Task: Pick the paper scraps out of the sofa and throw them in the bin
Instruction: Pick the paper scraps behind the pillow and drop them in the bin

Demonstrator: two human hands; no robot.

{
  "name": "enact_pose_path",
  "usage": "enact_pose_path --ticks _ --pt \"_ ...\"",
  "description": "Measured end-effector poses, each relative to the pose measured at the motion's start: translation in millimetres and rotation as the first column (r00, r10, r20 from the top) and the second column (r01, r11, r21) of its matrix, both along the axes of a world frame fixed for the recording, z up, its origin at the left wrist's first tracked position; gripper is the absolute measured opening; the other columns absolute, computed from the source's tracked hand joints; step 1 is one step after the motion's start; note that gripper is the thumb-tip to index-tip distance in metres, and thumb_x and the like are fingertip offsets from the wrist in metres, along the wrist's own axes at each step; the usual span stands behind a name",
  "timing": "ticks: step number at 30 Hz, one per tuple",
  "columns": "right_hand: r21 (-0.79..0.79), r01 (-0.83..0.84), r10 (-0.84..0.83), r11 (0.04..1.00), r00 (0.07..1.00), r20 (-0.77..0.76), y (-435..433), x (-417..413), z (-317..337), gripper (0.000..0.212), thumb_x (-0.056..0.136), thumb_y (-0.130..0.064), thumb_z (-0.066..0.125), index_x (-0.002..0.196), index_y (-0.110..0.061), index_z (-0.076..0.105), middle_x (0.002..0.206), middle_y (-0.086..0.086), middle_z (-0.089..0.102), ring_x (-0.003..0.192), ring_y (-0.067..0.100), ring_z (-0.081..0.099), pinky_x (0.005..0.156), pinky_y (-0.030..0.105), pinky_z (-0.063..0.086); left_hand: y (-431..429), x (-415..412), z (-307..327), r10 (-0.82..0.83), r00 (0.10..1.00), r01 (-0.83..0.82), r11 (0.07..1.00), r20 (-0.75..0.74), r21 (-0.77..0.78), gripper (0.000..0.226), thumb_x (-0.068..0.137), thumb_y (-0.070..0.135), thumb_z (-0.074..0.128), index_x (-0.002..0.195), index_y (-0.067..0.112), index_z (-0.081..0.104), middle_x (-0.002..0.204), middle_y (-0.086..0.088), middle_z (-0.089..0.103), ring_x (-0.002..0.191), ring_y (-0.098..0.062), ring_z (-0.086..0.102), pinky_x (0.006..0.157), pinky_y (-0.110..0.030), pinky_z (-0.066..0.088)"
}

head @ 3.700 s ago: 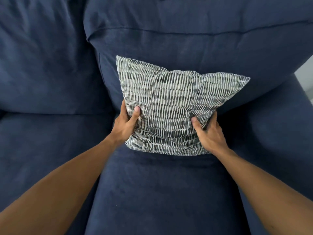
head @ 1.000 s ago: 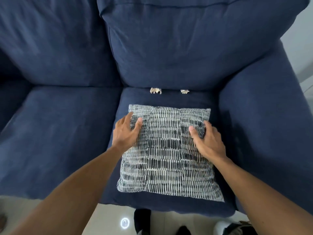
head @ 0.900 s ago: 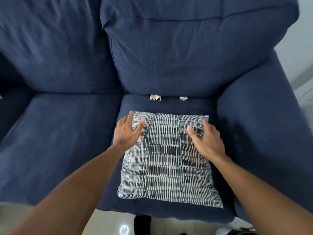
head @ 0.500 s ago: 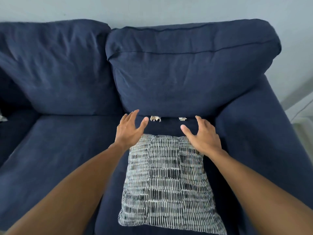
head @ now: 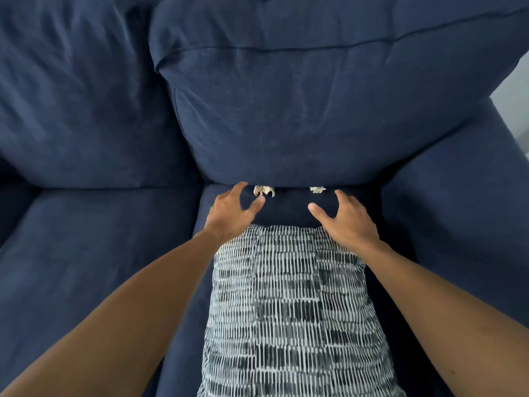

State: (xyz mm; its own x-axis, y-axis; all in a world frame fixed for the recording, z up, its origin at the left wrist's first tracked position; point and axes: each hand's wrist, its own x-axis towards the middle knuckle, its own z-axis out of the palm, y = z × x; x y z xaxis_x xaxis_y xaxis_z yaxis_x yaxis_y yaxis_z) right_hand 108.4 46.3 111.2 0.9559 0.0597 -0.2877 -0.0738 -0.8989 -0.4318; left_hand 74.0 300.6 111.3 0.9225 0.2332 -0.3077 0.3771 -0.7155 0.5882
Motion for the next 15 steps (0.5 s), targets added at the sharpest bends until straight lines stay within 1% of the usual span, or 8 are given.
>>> enact_pose_path --ticks 5,7,10,11,13,15 --pt "0.012 0.009 -0.009 1.0 0.999 0.035 3 38 -46 0.089 0.086 -0.072 0.047 0.15 -0.013 0.032 0.15 0.012 0.041 0.138 0.031 0.038 0.106 0.048 0.039 9 39 -49 0.013 1.0 -0.013 1.0 -0.02 0.003 0.084 0.084 0.075 0.047 0.151 0.026 0.034 0.15 -0.003 0.046 0.14 -0.025 0.041 0.112 -0.043 0.039" --pt "0.016 0.017 -0.017 1.0 0.999 0.046 6 54 -65 0.085 0.087 -0.069 0.05 0.149 -0.012 0.035 0.149 0.013 0.043 0.137 0.032 0.04 0.106 0.048 0.04 11 54 -69 0.012 1.0 -0.012 1.0 -0.01 0.027 0.082 0.085 0.074 0.047 0.149 0.024 0.039 0.146 -0.003 0.051 0.137 -0.025 0.044 0.109 -0.039 0.04" --pt "0.0 0.002 -0.002 1.0 0.999 0.048 14 72 -89 0.081 0.087 -0.066 0.054 0.146 -0.012 0.04 0.146 0.013 0.047 0.135 0.032 0.042 0.104 0.046 0.041 12 75 -93 -0.002 1.0 0.002 0.998 0.002 0.059 0.07 0.088 0.07 0.046 0.136 0.02 0.052 0.135 -0.005 0.061 0.13 -0.029 0.049 0.104 -0.037 0.039" --pt "-0.01 -0.006 0.006 1.0 0.999 0.051 17 77 -97 0.079 0.087 -0.065 0.055 0.144 -0.012 0.043 0.144 0.014 0.049 0.133 0.033 0.043 0.103 0.045 0.042 13 82 -101 -0.008 1.0 0.007 0.998 0.008 0.066 0.07 0.087 0.072 0.044 0.132 0.02 0.056 0.132 -0.006 0.063 0.129 -0.031 0.05 0.104 -0.038 0.039" --pt "-0.016 -0.013 0.014 1.0 0.997 0.071 20 87 -112 0.07 0.086 -0.063 0.057 0.134 -0.013 0.051 0.137 0.014 0.054 0.128 0.035 0.048 0.099 0.043 0.044 12 94 -118 -0.026 0.999 0.023 0.995 0.028 0.101 0.079 0.08 0.08 0.037 0.128 0.021 0.058 0.131 -0.009 0.064 0.129 -0.035 0.049 0.109 -0.042 0.038" --pt "-0.007 -0.012 0.012 1.0 0.995 0.101 24 95 -122 0.063 0.085 -0.062 0.06 0.126 -0.015 0.057 0.131 0.014 0.059 0.123 0.036 0.051 0.096 0.042 0.045 9 104 -131 -0.023 0.996 0.011 0.991 0.085 0.137 0.087 0.074 0.084 0.034 0.127 0.021 0.061 0.132 -0.011 0.064 0.128 -0.037 0.049 0.109 -0.044 0.038"
